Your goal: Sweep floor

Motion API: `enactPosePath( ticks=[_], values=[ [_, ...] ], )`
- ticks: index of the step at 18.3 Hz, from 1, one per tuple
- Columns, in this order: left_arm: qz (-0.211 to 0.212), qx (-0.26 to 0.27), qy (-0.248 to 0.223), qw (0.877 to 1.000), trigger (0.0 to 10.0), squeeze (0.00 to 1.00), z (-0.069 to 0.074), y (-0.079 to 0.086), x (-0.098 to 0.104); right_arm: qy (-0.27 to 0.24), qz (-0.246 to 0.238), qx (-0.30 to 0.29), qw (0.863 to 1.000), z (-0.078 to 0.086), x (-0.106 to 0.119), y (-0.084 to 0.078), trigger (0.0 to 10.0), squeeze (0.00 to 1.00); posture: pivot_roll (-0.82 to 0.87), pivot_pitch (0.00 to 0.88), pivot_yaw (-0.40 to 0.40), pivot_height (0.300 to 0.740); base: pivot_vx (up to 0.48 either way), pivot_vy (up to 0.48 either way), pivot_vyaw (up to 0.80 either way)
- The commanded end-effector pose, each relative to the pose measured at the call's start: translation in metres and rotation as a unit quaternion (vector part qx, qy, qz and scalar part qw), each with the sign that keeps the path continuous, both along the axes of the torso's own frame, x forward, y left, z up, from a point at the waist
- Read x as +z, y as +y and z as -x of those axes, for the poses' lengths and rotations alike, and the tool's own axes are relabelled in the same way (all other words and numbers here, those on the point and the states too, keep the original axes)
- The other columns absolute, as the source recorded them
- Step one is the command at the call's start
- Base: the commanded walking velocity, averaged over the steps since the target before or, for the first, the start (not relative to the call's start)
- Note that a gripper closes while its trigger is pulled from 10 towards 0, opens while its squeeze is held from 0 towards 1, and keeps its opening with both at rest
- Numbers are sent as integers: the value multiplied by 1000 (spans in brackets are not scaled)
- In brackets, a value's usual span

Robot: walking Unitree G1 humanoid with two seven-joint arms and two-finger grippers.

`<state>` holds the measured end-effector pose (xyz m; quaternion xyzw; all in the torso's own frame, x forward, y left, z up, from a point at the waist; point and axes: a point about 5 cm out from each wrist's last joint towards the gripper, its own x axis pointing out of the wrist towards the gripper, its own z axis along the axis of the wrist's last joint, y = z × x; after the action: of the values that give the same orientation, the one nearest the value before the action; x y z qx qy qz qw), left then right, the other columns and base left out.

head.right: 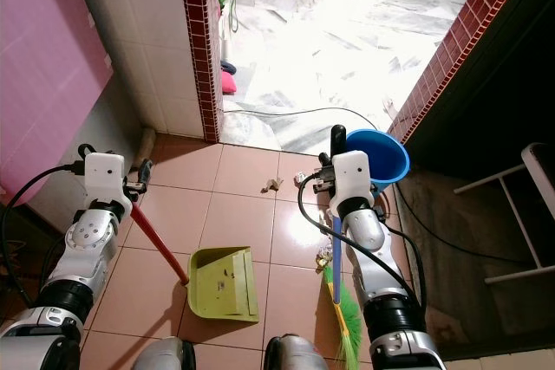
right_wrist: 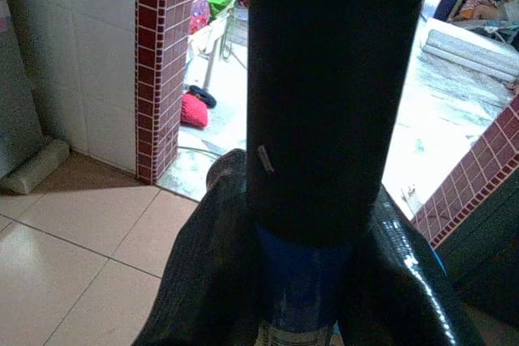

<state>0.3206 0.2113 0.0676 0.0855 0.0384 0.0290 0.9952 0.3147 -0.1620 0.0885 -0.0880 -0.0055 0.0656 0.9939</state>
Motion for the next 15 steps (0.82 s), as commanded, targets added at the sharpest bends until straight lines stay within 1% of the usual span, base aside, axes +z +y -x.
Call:
enactPosePath(
  ticks=[1,15],
  values=[
    [-5,-2,0,1000,0,0,0,3,1,-18,14,-5,1000,-3,9,-5,10000,0,-70,62,-90,740,0,0,0],
    [-14,1,-6,1000,0,0,0,3,0,-18,13,-5,1000,-3,9,-4,10000,0,-67,61,-88,740,0,0,0]
  ],
)
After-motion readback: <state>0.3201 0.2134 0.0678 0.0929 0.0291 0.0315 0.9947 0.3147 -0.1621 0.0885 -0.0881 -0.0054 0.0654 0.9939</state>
